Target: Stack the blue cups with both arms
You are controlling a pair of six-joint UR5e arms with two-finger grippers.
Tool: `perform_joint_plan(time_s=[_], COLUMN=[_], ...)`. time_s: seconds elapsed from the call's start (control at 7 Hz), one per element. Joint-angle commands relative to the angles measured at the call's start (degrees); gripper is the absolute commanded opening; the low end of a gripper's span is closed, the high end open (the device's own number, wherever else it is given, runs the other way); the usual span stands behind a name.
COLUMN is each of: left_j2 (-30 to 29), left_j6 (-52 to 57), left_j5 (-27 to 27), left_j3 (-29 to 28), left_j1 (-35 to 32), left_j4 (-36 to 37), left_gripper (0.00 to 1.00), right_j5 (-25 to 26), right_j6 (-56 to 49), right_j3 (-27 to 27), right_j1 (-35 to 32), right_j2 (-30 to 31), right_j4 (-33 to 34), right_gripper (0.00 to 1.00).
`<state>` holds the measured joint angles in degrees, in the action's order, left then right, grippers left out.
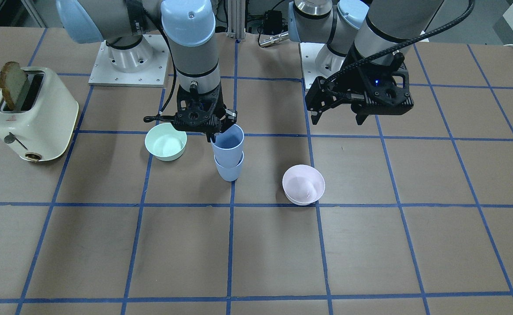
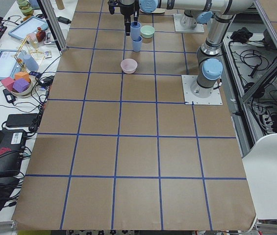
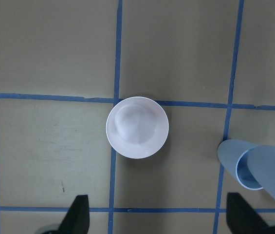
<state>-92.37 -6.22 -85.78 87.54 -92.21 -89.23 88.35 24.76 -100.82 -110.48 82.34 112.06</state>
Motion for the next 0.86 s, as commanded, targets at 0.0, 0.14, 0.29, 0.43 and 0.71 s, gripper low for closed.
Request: perform_joint_plan(time_s=[0.0, 0.14, 0.29, 0.43, 0.71], left_j2=[0.0, 0.0, 0.0, 0.0, 0.0], left_j6=[-0.02, -0.02, -0.02, -0.02, -0.02], left_j5=[0.0, 0.0, 0.09, 0.09, 0.09], left_j3=[0.0, 0.0, 0.0, 0.0, 0.0], left_j1=[-0.07, -0.07, -0.07, -0.07, -0.07], left_j4=[-0.07, -0.07, -0.07, -0.07, -0.07], left_gripper=[1.0, 1.0, 1.0, 1.0, 1.0], right_j5=[-0.02, 0.07, -0.02, -0.28, -0.29], right_j6=[-0.94, -1.03, -1.03, -0.59, -0.59], right_j3=[-0.95, -1.05, -1.13, -1.92, -2.36], right_j1=[0.0, 0.0, 0.0, 0.0, 0.0], right_j2=[-0.07, -0.16, -0.16, -0.25, -0.16], right_j4=[0.0, 0.0, 0.0, 0.09, 0.09], right_gripper=[0.0, 0.0, 0.01, 0.05, 0.35])
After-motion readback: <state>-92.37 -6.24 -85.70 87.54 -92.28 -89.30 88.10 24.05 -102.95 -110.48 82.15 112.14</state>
